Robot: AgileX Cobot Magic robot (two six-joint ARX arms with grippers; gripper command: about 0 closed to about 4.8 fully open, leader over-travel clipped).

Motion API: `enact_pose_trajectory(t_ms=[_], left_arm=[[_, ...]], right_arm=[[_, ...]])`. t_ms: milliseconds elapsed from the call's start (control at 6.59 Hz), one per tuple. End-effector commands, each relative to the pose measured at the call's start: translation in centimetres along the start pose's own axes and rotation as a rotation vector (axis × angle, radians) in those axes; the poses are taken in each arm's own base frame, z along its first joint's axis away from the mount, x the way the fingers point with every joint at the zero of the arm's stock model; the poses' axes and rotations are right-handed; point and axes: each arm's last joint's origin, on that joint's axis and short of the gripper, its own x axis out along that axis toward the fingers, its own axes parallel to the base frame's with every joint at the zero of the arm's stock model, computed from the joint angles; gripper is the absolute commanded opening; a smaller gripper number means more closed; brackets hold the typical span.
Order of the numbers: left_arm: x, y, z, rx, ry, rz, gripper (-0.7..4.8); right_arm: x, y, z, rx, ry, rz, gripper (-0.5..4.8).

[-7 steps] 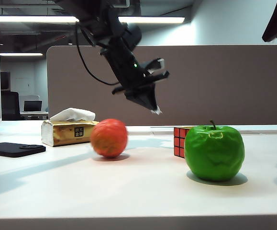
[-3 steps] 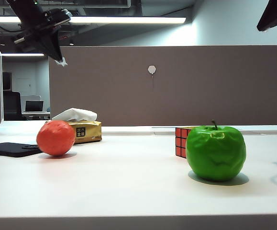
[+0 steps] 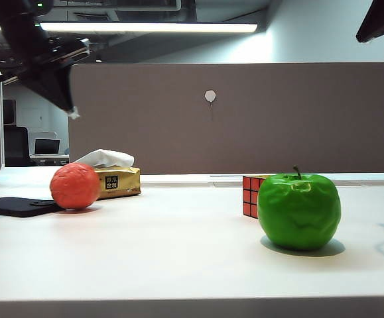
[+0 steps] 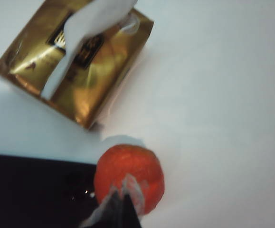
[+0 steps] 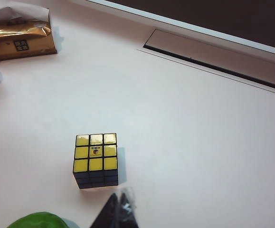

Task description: Move all the fruits on the tabletop near the face of the Rubik's cube that has the color most similar to each fruit.

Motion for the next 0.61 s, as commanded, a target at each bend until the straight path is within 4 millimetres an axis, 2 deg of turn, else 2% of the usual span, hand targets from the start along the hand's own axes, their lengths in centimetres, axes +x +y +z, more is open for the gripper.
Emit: enact_pose_trajectory(t_ms=[152,303,455,607], left_arm=[[-0.7,-0.1,-3.2,0.021,-0.129,0.021,-0.05],[-0.4,0.1,-4.6,0.008,-0.132,0.024,-0.05],[-0.2,0.2,-5.1,0.003,-0.128,0.026,-0.05],[1.4,0.6,-7.8,-0.003,-0.122,0.006,-0.05]], right_arm=[[-0.1,0.0,0.4,0.002,-0.030,0.000,-0.01],[-0.1,0.0,0.3,0.002,-0.025,0.001,-0.01],[-0.1,0.0,0.3,0.002,-0.022,0.010,-0.01],[-0.2,0.3,-0.1,0.028,0.008,0.087,-0.01]])
